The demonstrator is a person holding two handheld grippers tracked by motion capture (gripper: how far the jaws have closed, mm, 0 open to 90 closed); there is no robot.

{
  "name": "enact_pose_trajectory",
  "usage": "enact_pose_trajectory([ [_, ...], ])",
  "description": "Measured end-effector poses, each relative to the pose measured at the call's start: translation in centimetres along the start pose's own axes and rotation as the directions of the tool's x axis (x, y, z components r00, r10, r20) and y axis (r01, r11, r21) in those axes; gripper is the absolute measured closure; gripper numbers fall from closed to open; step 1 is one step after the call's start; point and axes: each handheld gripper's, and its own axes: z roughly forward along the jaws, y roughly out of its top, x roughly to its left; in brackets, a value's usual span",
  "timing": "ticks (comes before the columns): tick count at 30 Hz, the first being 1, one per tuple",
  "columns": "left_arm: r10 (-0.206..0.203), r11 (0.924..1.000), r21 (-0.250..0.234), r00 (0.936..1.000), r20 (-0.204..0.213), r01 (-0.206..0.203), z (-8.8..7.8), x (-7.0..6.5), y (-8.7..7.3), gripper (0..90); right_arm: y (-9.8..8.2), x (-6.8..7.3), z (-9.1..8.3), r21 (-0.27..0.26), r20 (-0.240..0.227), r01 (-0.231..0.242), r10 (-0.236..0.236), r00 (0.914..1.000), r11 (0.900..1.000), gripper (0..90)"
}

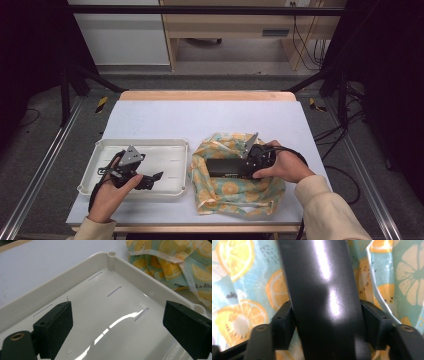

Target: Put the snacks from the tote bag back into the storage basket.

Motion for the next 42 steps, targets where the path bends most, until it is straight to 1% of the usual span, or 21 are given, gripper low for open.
enact_pose_trajectory([
  [1, -0.001, 1.0000, 0.000, 1.0000, 0.002, 0.001, 0.0, 0.0, 0.0, 9.3, 0.0, 0.0, -0.1, 0.002, 0.001, 0.011, -0.011, 0.9999, 1.000, 38.5],
  [3, -0.002, 1.0000, 0.000, 1.0000, 0.004, 0.002, 0.0, 0.0, 0.0, 9.3, -0.1, 0.2, -0.5, -0.010, -0.003, 0.009, -0.009, 1.0000, 1.000, 40.5],
  [4, -0.001, 1.0000, 0.001, 1.0000, 0.005, 0.001, 0.0, 0.0, 0.0, 9.3, -0.2, 0.2, -0.5, -0.009, 0.000, 0.015, -0.015, 0.9999, 1.000, 40.7],
  [5, -0.001, 1.0000, 0.002, 1.0000, 0.005, 0.001, 0.1, -0.1, 0.0, 9.3, -0.3, 0.4, -0.6, -0.015, 0.003, 0.011, -0.011, 0.9999, 1.000, 41.0],
  [6, 0.001, 1.0000, 0.003, 1.0000, 0.007, -0.001, 0.1, -0.1, 0.0, 9.3, -0.3, 0.4, -0.7, -0.014, 0.001, 0.019, -0.019, 0.9998, 1.000, 41.1],
  [7, 0.002, 1.0000, 0.006, 1.0000, 0.009, -0.002, 0.1, -0.1, 0.0, 9.3, -0.4, 0.5, -0.7, -0.025, 0.004, 0.018, -0.018, 0.9998, 1.000, 41.3],
  [9, 0.004, 1.0000, 0.006, 1.0000, 0.008, -0.004, 0.1, -0.2, 0.0, 9.3, -0.4, 0.6, -0.9, -0.037, 0.010, 0.030, -0.030, 0.9995, 0.999, 41.7],
  [11, 0.004, 1.0000, 0.006, 1.0000, 0.008, -0.004, 0.1, -0.2, 0.0, 9.3, -0.4, 0.7, -1.2, -0.043, 0.012, 0.032, -0.032, 0.9994, 0.999, 42.2],
  [13, 0.002, 1.0000, 0.008, 1.0000, 0.009, -0.002, 0.1, -0.1, 0.0, 9.3, -0.4, 0.8, -1.5, -0.052, 0.011, 0.033, -0.033, 0.9994, 0.998, 42.4],
  [16, 0.002, 0.9999, 0.010, 1.0000, 0.006, -0.002, 0.1, -0.1, -0.1, 9.3, -0.4, 0.9, -2.0, -0.066, 0.024, 0.044, -0.042, 0.9988, 0.997, 42.8],
  [17, 0.002, 0.9999, 0.012, 1.0000, 0.007, -0.002, 0.1, 0.0, -0.1, 9.3, -0.4, 1.0, -2.2, -0.067, 0.026, 0.039, -0.038, 0.9989, 0.997, 42.9],
  [18, 0.002, 0.9999, 0.013, 1.0000, 0.007, -0.002, 0.2, 0.0, -0.1, 9.3, -0.4, 1.0, -2.5, -0.068, 0.028, 0.050, -0.048, 0.9984, 0.996, 43.0],
  [19, 0.002, 0.9999, 0.013, 1.0000, 0.006, -0.002, 0.1, 0.0, -0.1, 9.3, -0.4, 1.1, -2.6, -0.073, 0.031, 0.046, -0.044, 0.9986, 0.996, 43.0],
  [22, 0.000, 0.9999, 0.011, 1.0000, 0.007, 0.000, 0.1, 0.0, -0.1, 9.3, -0.6, 1.2, -3.1, -0.088, 0.037, 0.059, -0.056, 0.9977, 0.994, 43.1],
  [25, -0.001, 0.9999, 0.010, 1.0000, 0.003, 0.001, 0.0, 0.1, -0.1, 9.3, -0.8, 1.5, -3.6, -0.093, 0.042, 0.053, -0.049, 0.9979, 0.994, 43.1],
  [27, -0.003, 0.9999, 0.011, 1.0000, 0.002, 0.003, 0.0, 0.1, -0.1, 9.3, -0.9, 1.5, -4.0, -0.097, 0.047, 0.059, -0.055, 0.9974, 0.993, 43.2],
  [31, -0.005, 0.9999, 0.013, 1.0000, -0.004, 0.005, -0.1, 0.2, -0.1, 9.3, -1.3, 1.8, -4.8, -0.117, 0.054, 0.057, -0.051, 0.9972, 0.992, 43.2],
  [34, -0.004, 0.9999, 0.017, 1.0000, -0.005, 0.004, 0.0, 0.2, -0.2, 9.3, -1.3, 1.9, -5.3, -0.138, 0.072, 0.059, -0.049, 0.9962, 0.989, 43.2],
  [36, -0.003, 0.9998, 0.018, 1.0000, -0.001, 0.003, 0.0, 0.2, -0.2, 9.3, -1.3, 1.9, -5.4, -0.150, 0.076, 0.051, -0.040, 0.9963, 0.987, 43.3],
  [38, -0.005, 0.9999, 0.016, 1.0000, 0.000, 0.005, 0.0, 0.1, -0.1, 9.3, -1.3, 1.8, -5.4, -0.159, 0.082, 0.055, -0.042, 0.9957, 0.986, 43.2],
  [42, -0.003, 0.9999, 0.017, 1.0000, -0.001, 0.003, 0.1, 0.1, -0.1, 9.3, -1.1, 1.5, -5.3, -0.187, 0.074, 0.042, -0.028, 0.9968, 0.981, 43.2],
])
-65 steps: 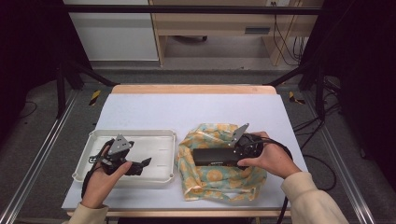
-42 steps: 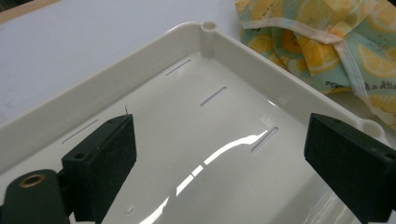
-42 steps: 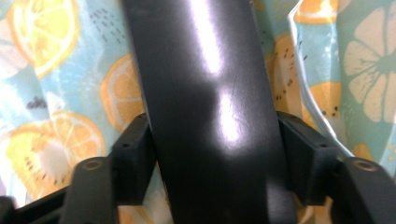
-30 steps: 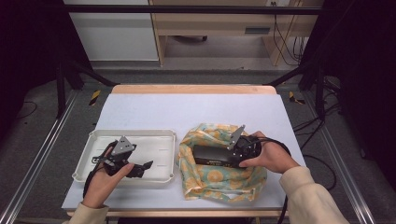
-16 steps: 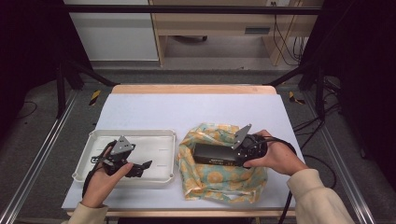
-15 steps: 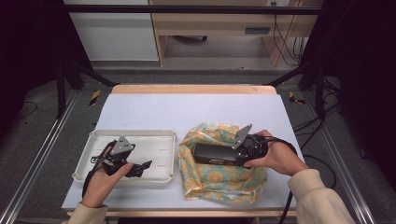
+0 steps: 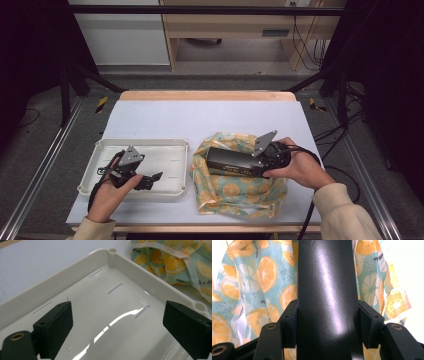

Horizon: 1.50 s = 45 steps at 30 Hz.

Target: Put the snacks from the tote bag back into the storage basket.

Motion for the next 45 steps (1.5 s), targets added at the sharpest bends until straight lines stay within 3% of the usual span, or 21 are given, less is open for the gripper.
enact_pose_trajectory([
  [9, -0.003, 1.0000, 0.008, 1.0000, 0.000, 0.003, 0.0, 0.3, -0.2, 9.3, 0.4, 0.0, -0.2, -0.022, -0.003, 0.002, -0.002, 1.0000, 1.000, 43.3],
  [23, -0.014, 0.9989, 0.045, 0.9998, 0.014, 0.013, 0.2, 0.7, -0.5, 9.2, -1.0, 0.8, -3.3, -0.080, 0.054, -0.025, 0.030, 0.9981, 0.996, 43.3],
  [34, 0.000, 0.9995, 0.033, 0.9997, 0.025, 0.000, 0.0, 0.6, -0.3, 8.6, 0.5, 1.4, -4.7, -0.126, 0.077, -0.034, 0.044, 0.9961, 0.991, 43.3],
  [36, 0.004, 0.9999, -0.010, 1.0000, -0.002, -0.004, -0.4, 0.5, -0.1, 9.2, 1.0, 1.5, -4.8, -0.125, 0.084, -0.032, 0.043, 0.9955, 0.992, 43.3],
  [39, 0.004, 0.9993, -0.038, 1.0000, 0.003, -0.004, -0.6, 0.3, 0.3, 9.5, 1.5, 1.5, -5.0, -0.124, 0.099, -0.035, 0.047, 0.9939, 0.992, 43.3],
  [45, 0.036, 0.9993, -0.010, 0.9993, 0.007, -0.036, -0.6, 0.4, 0.9, 9.0, 2.5, 1.3, -5.3, -0.136, 0.112, -0.049, 0.064, 0.9917, 0.990, 43.3],
])
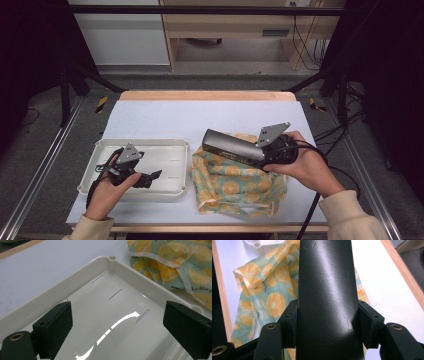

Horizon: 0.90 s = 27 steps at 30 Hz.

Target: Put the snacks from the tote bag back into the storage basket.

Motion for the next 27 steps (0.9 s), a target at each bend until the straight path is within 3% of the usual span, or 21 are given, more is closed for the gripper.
enact_pose_trajectory([
  [4, 0.017, 0.9995, 0.025, 0.9998, 0.005, -0.017, 0.4, 0.4, 0.6, 8.5, 0.9, -0.1, 0.4, -0.033, 0.003, -0.022, 0.022, 0.9998, 0.999, 43.3],
  [13, 0.047, 0.9976, 0.048, 0.9970, 0.061, -0.050, 0.6, 2.6, 2.7, 7.9, 3.2, -0.4, 1.8, -0.030, -0.022, 0.016, -0.016, 0.9996, 0.999, 43.3],
  [16, 0.093, 0.9922, 0.074, 0.9919, 0.086, -0.100, 0.4, 3.1, 4.0, 7.7, 3.7, -0.6, 1.9, -0.033, -0.030, 0.018, -0.019, 0.9994, 0.999, 43.3],
  [19, 0.115, 0.9885, 0.086, 0.9872, 0.110, -0.125, 0.4, 3.4, 5.0, 7.5, 4.2, -0.7, 2.2, -0.019, -0.037, 0.031, -0.032, 0.9988, 0.999, 43.3],
  [23, 0.114, 0.9872, 0.096, 0.9852, 0.128, -0.127, 0.8, 3.8, 6.3, 7.5, 4.5, -0.7, 2.9, -0.006, -0.051, 0.041, -0.041, 0.9978, 0.999, 43.3],
  [27, 0.154, 0.9776, 0.118, 0.9746, 0.163, -0.174, 0.5, 4.0, 7.2, 7.4, 4.8, -0.6, 3.8, 0.006, -0.070, 0.051, -0.051, 0.9962, 0.999, 43.3],
])
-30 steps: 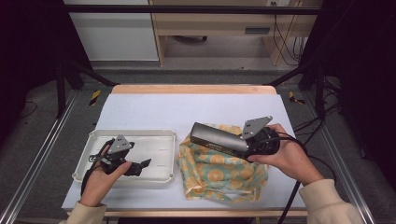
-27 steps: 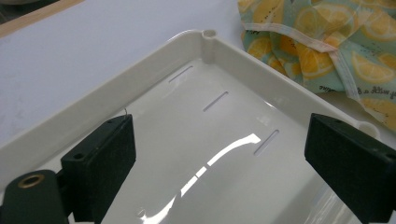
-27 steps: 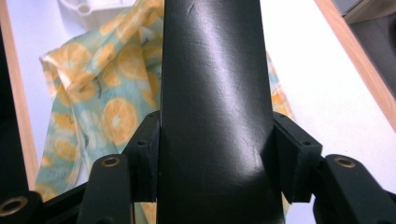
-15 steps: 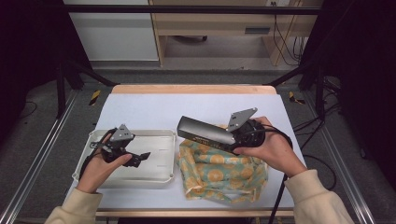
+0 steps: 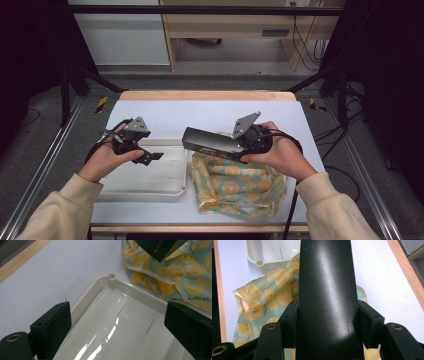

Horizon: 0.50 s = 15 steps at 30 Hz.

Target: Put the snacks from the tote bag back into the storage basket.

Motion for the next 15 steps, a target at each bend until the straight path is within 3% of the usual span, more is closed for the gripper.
enact_pose_trajectory([
  [3, 0.047, 0.9987, 0.019, 0.9989, -0.004, -0.047, -1.0, 0.0, 0.2, 7.1, 0.4, 0.3, 0.4, 0.000, -0.010, 0.013, -0.013, 0.9999, 1.000, 43.2],
  [9, 0.073, 0.9973, -0.010, 0.9971, 0.024, -0.073, -2.8, -0.1, 0.3, 7.0, 0.7, 0.9, 1.2, -0.013, -0.048, 0.033, -0.033, 0.9983, 0.999, 43.3],
  [15, 0.129, 0.9906, 0.045, 0.9913, 0.027, -0.130, -3.5, -0.5, 0.3, 6.7, 1.2, 2.0, 1.9, 0.030, -0.052, 0.057, -0.056, 0.9971, 0.998, 43.3],
])
